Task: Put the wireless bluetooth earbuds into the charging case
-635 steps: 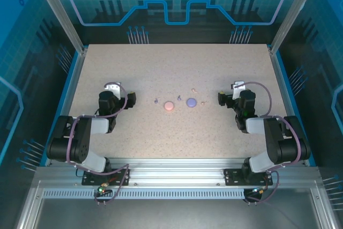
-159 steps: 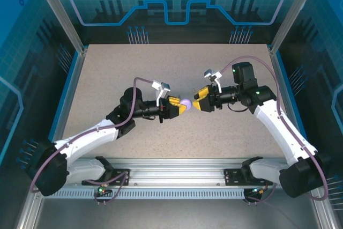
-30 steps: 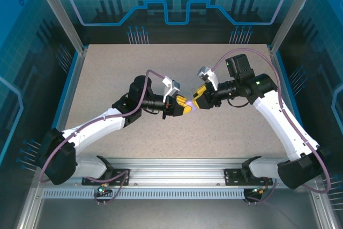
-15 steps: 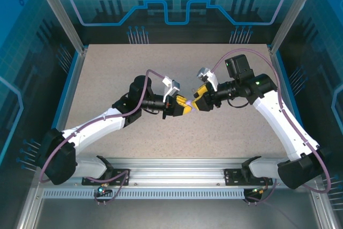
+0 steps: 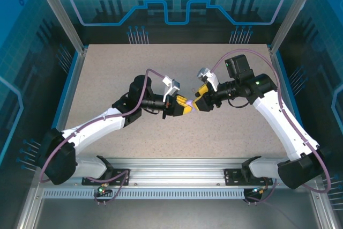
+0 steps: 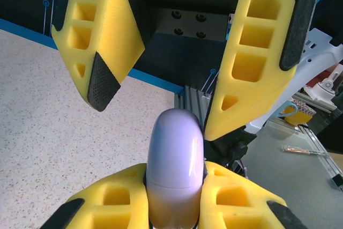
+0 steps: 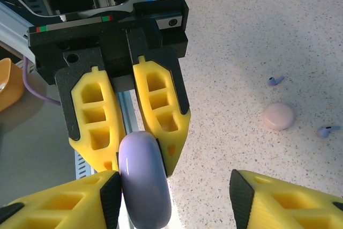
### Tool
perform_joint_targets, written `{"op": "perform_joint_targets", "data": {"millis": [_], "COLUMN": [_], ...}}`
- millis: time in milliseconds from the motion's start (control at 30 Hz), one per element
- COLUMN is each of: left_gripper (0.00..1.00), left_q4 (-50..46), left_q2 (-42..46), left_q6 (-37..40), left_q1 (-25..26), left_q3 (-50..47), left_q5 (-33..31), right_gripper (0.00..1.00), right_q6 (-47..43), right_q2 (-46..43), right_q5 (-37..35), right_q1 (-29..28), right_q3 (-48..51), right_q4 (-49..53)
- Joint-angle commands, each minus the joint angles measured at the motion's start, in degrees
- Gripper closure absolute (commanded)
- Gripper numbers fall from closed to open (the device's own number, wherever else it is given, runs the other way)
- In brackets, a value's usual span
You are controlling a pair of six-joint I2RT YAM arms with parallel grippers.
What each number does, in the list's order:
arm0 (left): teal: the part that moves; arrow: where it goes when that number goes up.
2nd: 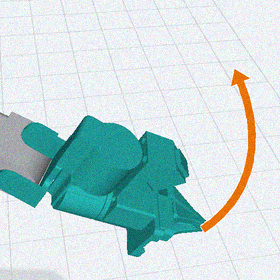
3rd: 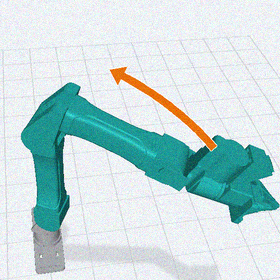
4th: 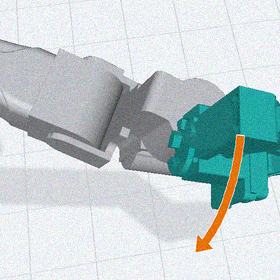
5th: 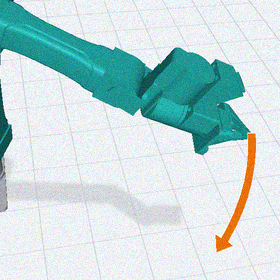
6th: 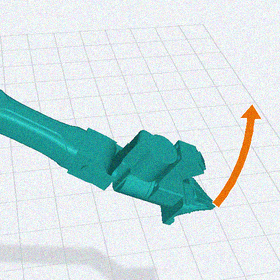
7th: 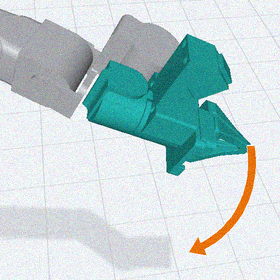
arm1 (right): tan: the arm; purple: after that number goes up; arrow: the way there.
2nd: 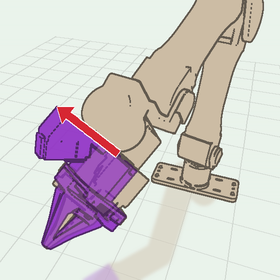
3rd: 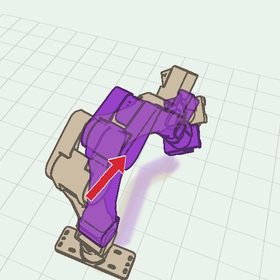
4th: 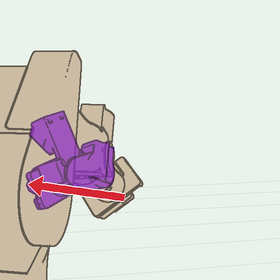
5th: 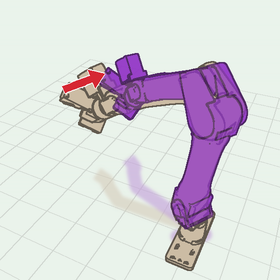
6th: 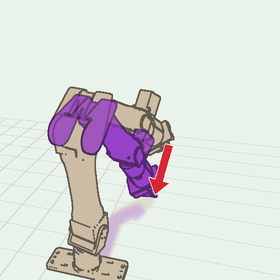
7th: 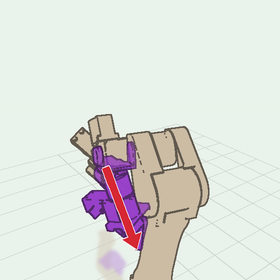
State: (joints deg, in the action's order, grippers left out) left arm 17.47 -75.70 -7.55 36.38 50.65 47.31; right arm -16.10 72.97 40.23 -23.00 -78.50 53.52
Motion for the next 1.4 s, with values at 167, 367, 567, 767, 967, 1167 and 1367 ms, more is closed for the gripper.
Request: {"op": "perform_joint_targets", "data": {"millis": [167, 367, 567, 767, 967, 1167, 1367], "left_gripper": [0.89, 0.89, 0.89, 0.89, 0.89, 0.89, 0.9], "left_q4": [2.6, 3.4, 2.8, 2.2, 1.8, 1.2, -4.8], "left_q2": [1.3, 2.1, 2.9, 3.0, 2.9, 2.7, 0.7], "left_q6": [-0.3, 0.4, 1.5, 2.3, 2.6, 3.0, 10.0], "left_q1": [0.3, 0.3, 0.4, 0.7, 0.8, 0.7, 0.4], "left_q3": [1.4, 0.6, 0.7, 0.9, 1.2, 1.3, 1.8], "left_q5": [2.6, 2.7, 2.9, 2.8, 2.7, 2.2, -2.5], "right_gripper": [0.4, 0.41, 0.41, 0.41, 0.41, 0.4, 0.39], "right_q6": [1.0, 3.4, 4.8, 5.6, 6.0, 6.3, 10.7], "right_q2": [0.5, 0.2, 0.0, -0.2, -0.4, -0.8, -2.8], "right_q5": [-4.2, -9.3, -11.9, -13.0, -13.5, -13.3, -18.5], "right_q1": [-1.3, -1.0, -0.1, 0.5, 0.8, 0.9, 2.2], "right_q3": [-0.6, -0.3, -0.1, -0.1, 0.1, 0.0, 0.9], "right_q4": [-0.1, -2.1, -3.0, -3.2, -3.2, -3.4, -7.0]}}
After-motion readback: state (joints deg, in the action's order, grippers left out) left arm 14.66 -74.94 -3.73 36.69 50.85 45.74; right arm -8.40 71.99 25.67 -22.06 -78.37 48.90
